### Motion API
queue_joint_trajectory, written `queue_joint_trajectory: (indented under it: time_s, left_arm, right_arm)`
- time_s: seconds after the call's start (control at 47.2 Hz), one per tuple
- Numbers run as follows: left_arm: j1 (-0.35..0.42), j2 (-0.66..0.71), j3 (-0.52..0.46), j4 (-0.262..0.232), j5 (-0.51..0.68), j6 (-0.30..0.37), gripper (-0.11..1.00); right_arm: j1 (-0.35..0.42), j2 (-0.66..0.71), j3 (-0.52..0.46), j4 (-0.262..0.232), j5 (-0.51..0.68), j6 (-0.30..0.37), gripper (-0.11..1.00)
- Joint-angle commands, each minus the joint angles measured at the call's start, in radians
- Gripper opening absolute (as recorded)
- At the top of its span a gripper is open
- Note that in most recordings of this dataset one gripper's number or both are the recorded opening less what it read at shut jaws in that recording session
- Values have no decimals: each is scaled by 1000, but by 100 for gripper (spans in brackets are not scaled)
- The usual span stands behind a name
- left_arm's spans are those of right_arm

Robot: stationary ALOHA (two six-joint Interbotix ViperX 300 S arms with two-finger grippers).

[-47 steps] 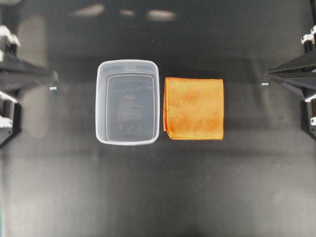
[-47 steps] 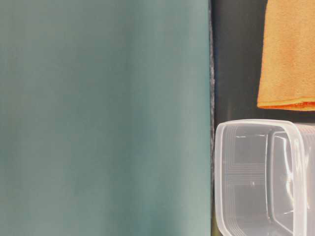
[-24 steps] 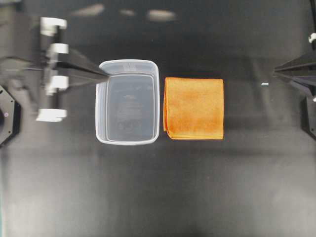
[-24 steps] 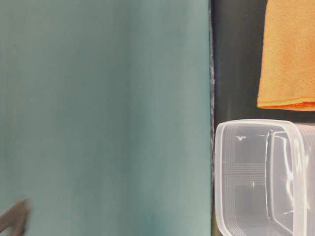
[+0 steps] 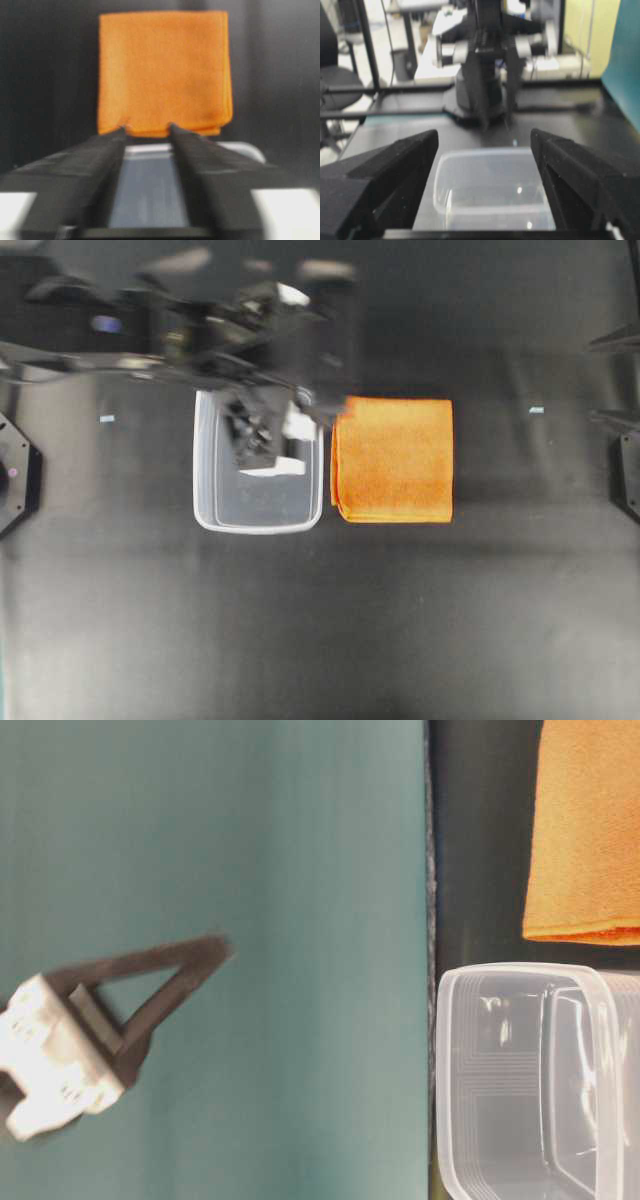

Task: Place the orange towel into the container with the left arm.
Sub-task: 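Lower the left gripper onto the orange towel and close on it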

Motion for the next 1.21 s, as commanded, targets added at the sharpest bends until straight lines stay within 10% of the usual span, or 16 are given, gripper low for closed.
queue_joint_trajectory:
  time_s: [0.0,0.191,1.018,1.187]
  left_arm:
    - [-2,106,-117,3,48,20,56]
    - [2,310,-244,5,49,49,90]
    - [-21,594,-264,5,-38,-8,88]
    - [-34,581,-255,3,-18,-28,64]
  right_arm:
    - [-3,-17,-29,0,-8,-8,73]
    - [-3,-54,-41,-2,-11,-14,73]
    - [-2,-74,-31,-2,-156,-75,72]
    - [-3,-74,-29,-2,-156,-75,72]
